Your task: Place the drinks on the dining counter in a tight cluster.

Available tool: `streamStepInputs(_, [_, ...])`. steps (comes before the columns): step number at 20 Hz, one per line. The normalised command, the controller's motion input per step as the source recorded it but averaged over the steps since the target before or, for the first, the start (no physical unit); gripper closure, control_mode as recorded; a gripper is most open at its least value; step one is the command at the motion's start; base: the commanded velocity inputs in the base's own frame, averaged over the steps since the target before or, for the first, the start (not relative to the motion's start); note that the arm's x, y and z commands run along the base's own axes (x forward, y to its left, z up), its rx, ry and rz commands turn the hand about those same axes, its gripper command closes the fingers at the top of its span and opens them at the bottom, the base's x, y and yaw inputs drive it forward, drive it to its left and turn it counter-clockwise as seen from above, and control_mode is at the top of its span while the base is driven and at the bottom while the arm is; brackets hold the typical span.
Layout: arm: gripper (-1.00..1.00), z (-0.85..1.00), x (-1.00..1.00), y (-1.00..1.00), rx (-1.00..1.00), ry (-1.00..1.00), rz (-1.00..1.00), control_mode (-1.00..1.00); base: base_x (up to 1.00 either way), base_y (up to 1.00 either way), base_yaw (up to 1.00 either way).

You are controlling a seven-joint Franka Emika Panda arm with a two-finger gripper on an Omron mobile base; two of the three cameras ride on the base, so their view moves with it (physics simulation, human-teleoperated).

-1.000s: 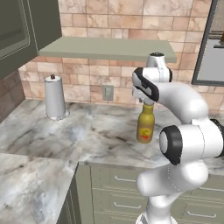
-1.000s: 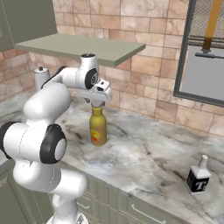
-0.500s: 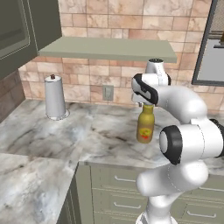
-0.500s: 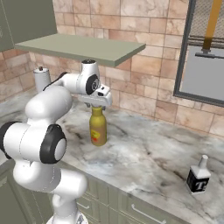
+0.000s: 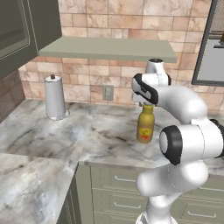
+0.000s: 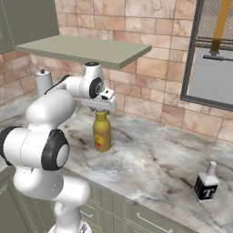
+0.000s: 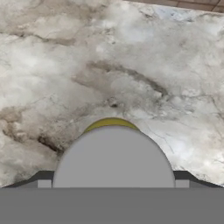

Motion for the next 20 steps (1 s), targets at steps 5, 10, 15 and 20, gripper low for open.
streamStepInputs(5, [1.00,0.00,0.00,0.00,0.00,0.00,0.00,-1.00,0.00,0.00,0.00])
streamStepInputs(10, [1.00,0.45,-0.52,0.01,0.00,-0.15,0.00,-1.00,0.00,0.00,0.00])
streamStepInputs(15, [1.00,1.00,-0.99,0.00,0.00,-0.10,0.00,-1.00,0.00,0.00,0.00])
streamStepInputs(20, [1.00,0.84,-0.98,0.00,-0.01,0.00,0.00,-1.00,0.00,0.00,0.00])
